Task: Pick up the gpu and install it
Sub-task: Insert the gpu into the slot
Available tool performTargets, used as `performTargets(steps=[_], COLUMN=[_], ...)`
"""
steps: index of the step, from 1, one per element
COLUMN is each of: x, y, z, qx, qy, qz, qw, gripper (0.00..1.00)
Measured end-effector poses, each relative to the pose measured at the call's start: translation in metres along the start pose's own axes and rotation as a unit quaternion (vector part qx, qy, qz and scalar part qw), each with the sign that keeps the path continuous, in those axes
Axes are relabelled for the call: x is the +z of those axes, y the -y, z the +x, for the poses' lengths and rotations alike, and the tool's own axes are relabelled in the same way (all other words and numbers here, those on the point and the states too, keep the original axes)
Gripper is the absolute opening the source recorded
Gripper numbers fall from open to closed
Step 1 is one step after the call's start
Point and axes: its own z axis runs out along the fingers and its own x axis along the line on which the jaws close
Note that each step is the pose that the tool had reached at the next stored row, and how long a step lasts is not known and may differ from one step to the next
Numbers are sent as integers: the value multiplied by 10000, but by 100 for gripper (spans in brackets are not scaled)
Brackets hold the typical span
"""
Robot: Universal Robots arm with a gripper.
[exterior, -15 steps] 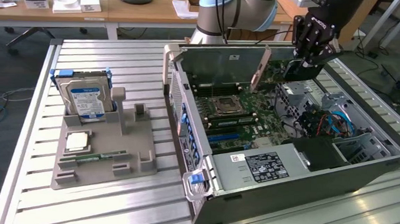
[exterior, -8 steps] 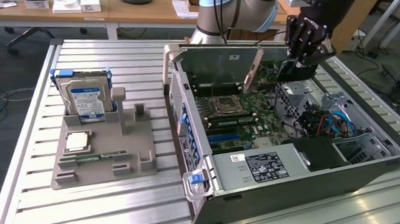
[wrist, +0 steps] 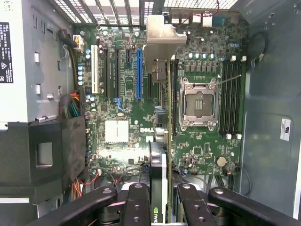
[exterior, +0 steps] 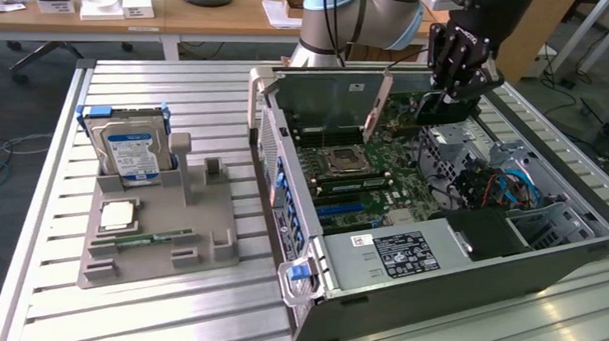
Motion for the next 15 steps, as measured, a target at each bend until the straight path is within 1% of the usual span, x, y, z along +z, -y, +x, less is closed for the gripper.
performTargets(steps=[5,10,15], x=[0,4,4], y=[-3,-67,-72], z=[0,1,1], qx=[0,0,0], qy=[0,-1,0], qz=[0,-1,0], qw=[10000,10000,10000], gripper=[27,27,27])
